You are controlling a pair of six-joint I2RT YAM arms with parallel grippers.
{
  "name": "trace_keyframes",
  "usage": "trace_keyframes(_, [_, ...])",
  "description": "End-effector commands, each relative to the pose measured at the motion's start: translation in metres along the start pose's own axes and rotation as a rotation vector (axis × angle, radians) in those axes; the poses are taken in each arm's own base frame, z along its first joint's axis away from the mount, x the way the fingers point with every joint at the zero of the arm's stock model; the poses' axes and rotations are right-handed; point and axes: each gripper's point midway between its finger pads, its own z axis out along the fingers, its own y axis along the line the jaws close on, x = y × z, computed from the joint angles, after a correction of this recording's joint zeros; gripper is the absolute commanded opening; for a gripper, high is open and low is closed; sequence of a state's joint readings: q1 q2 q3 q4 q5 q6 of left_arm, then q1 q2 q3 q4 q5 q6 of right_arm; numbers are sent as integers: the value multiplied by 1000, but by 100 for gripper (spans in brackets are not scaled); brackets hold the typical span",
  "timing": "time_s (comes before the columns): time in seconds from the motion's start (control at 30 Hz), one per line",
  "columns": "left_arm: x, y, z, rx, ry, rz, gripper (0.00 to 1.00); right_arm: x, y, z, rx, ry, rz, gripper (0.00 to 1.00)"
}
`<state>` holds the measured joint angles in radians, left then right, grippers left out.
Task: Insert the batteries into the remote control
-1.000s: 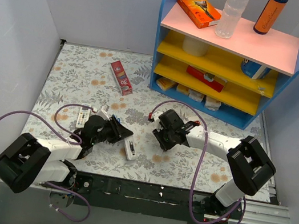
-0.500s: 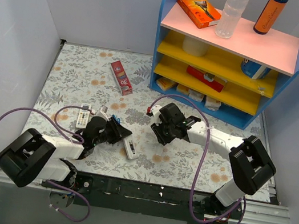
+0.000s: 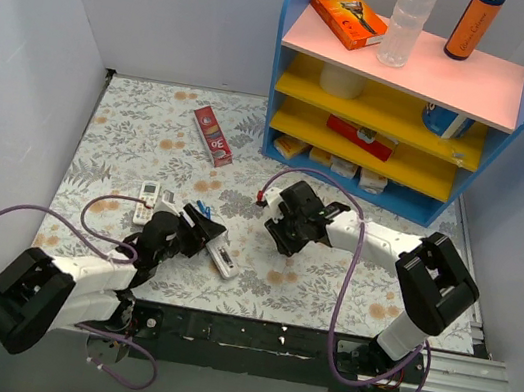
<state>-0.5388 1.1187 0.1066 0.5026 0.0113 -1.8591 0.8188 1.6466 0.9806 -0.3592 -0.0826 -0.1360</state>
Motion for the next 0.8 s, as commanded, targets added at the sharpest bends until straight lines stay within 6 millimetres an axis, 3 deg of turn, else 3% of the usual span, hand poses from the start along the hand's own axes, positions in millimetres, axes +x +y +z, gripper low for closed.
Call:
trace_keyframes(0.0, [-9, 17, -9, -70, -66, -16, 68, -11, -3, -3, -18, -14, -18, 37])
trace_keyframes(0.13, [-13, 20, -13, -104, -84, -29, 98, -10, -2, -1, -35, 1, -40, 36])
trace_keyframes(0.3, [-24, 16, -21, -146, -121, -13, 98, -14, 0, -2, -57, 5, -68, 34])
trace_keyframes(0.57, [-40, 4, -39, -150, -177, 39, 98, -4, 5, 2, -94, 60, -78, 31])
trace_keyframes(0.77, [-39, 1, -46, -156, -163, 54, 98, 0, 4, 4, -92, 85, -82, 28])
